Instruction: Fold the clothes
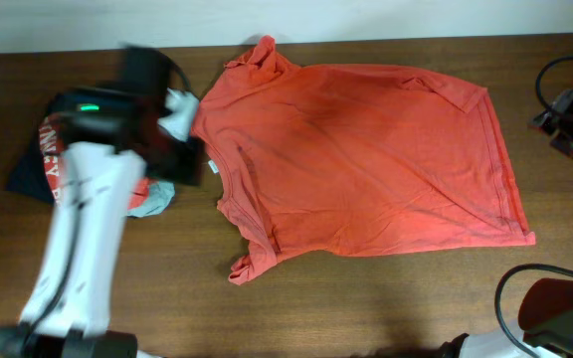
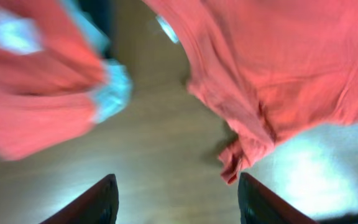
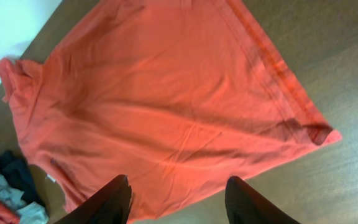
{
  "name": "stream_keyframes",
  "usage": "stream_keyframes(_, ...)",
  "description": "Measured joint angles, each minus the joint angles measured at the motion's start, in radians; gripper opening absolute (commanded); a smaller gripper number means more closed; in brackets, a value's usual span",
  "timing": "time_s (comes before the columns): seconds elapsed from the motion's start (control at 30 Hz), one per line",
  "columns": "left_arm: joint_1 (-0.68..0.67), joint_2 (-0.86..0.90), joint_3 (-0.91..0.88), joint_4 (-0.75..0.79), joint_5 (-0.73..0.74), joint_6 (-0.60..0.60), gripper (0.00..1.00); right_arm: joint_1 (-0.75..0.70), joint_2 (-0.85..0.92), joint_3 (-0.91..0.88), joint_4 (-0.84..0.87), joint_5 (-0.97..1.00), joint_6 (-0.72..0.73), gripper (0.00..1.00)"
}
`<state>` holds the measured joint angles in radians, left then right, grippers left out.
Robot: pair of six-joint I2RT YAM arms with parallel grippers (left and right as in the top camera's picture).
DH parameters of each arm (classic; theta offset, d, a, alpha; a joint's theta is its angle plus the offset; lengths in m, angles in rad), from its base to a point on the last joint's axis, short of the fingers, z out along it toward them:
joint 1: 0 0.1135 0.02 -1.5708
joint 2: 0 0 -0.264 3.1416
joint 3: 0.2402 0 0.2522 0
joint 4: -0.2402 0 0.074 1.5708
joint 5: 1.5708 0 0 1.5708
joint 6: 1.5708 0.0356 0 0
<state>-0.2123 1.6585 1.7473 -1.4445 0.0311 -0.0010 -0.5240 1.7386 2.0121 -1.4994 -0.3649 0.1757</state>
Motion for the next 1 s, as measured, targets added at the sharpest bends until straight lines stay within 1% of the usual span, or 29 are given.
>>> stream_keyframes(0.1, -0.032, 0.037, -0.247, 0.182, 0.076, -0.002, 0.72, 0.005, -0.001, -0.003, -0.003, 0.0, 0.0, 0.58)
stream_keyframes(0.17, -0.044, 0.06, -0.38, 0.288, 0.136, -0.005, 0.74, 0.017, -0.001, -0.009, -0.004, 0.002, 0.0, 0.59)
stream_keyframes(0.23, -0.047, 0.074, -0.472, 0.369, 0.195, -0.008, 0.74, 0.044, -0.001, -0.016, -0.004, 0.013, 0.0, 0.59)
stream_keyframes(0.33, -0.047, 0.107, -0.541, 0.434, 0.257, -0.009, 0.74, 0.092, -0.001, -0.021, -0.003, 0.036, 0.0, 0.59)
stream_keyframes(0.43, -0.047, 0.167, -0.56, 0.486, 0.295, -0.01, 0.73, 0.142, -0.001, -0.021, 0.004, 0.067, 0.0, 0.6)
stream_keyframes(0.47, -0.047, 0.183, -0.56, 0.505, 0.3, -0.011, 0.7, 0.155, 0.0, -0.021, 0.006, 0.079, 0.0, 0.6)
stream_keyframes(0.5, -0.047, 0.203, -0.56, 0.531, 0.307, -0.013, 0.54, 0.167, 0.0, -0.021, 0.007, 0.09, 0.0, 0.6)
stream_keyframes(0.57, -0.047, 0.234, -0.56, 0.566, 0.314, -0.019, 0.06, 0.18, 0.0, -0.021, 0.007, 0.108, 0.003, 0.6)
stream_keyframes(0.6, -0.046, 0.245, -0.56, 0.576, 0.313, -0.019, 0.01, 0.184, 0.0, -0.023, 0.007, 0.114, 0.004, 0.6)
stream_keyframes(0.67, -0.043, 0.251, -0.561, 0.578, 0.304, -0.024, 0.01, 0.185, 0.0, -0.034, 0.013, 0.128, 0.007, 0.6)
stream_keyframes(0.8, -0.007, 0.251, -0.554, 0.542, 0.229, -0.073, 0.01, 0.185, 0.006, -0.097, 0.045, 0.143, 0.008, 0.6)
stream_keyframes(1.0, 0.121, 0.251, -0.513, 0.518, 0.165, -0.117, 0.0, 0.185, 0.021, -0.317, 0.169, 0.184, 0.014, 0.61)
